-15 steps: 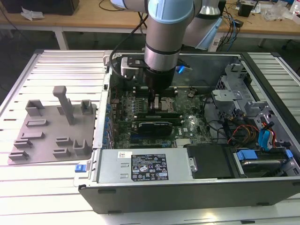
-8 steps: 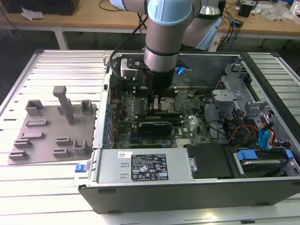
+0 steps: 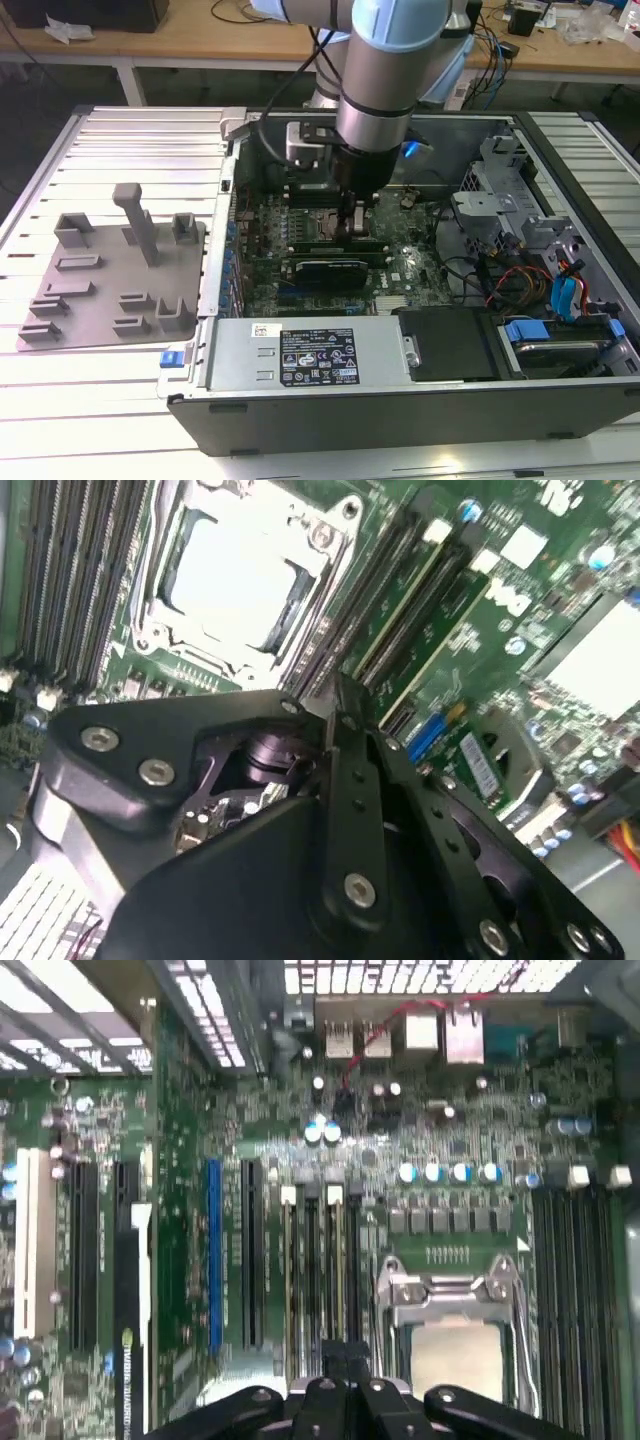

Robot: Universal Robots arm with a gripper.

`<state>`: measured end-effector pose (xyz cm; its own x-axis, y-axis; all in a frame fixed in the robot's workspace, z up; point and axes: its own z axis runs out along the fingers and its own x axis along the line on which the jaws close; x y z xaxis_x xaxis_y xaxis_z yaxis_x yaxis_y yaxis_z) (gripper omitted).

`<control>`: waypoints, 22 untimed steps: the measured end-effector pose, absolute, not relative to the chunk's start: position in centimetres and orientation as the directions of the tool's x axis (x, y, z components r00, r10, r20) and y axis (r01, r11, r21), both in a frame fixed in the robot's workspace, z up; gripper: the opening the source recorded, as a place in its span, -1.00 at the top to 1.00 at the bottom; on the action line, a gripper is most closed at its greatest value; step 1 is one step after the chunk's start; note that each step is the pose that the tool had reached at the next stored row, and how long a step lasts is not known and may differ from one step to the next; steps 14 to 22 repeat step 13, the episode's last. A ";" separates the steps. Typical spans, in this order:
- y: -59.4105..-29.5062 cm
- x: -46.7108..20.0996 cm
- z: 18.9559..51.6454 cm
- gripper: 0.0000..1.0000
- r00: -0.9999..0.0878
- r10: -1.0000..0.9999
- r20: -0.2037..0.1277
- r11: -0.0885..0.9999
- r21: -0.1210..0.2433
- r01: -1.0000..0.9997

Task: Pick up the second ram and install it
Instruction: 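Press down the second ram until it locks into place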

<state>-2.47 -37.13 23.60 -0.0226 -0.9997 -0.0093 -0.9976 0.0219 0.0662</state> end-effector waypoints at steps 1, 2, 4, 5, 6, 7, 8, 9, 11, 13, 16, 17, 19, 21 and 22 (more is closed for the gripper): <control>-37.1 -2.4 24.4 0.84 -0.023 -1.000 -0.009 0.022 0.066 -0.998; -37.1 -2.4 25.2 0.84 -0.023 -1.000 -0.009 0.022 0.066 -0.998; -37.1 -2.4 26.5 0.84 -0.023 -1.000 -0.009 0.022 0.066 -0.998; -37.1 -2.4 27.1 0.84 -0.023 -1.000 -0.009 0.022 0.066 -0.998; -37.1 -2.4 27.7 0.84 -0.023 -1.000 -0.009 0.022 0.066 -0.998; -37.1 -2.4 28.0 0.84 -0.023 -1.000 -0.009 0.022 0.066 -0.998; -37.1 -2.4 28.0 0.84 -0.023 -1.000 -0.010 0.022 0.066 -0.998; -37.1 -2.4 28.0 0.84 -0.023 -1.000 -0.010 0.022 0.066 -0.998; -37.1 -2.4 28.0 0.84 -0.023 -1.000 -0.010 0.022 0.066 -0.998; -37.1 -2.4 28.0 0.84 -0.023 -1.000 -0.010 0.022 0.066 -0.998; -37.1 -2.4 28.0 0.84 -0.023 -1.000 -0.010 0.022 0.066 -0.998; -37.1 -2.4 28.0 0.84 -0.023 -1.000 -0.010 0.022 0.066 -0.998; -37.1 -2.4 28.0 0.84 -0.023 -1.000 -0.010 0.022 0.066 -0.998; -37.1 -2.4 28.0 0.84 -0.023 -1.000 -0.010 0.022 0.066 -0.998; -37.1 -2.4 28.0 0.84 -0.023 -1.000 -0.010 0.022 0.066 -0.998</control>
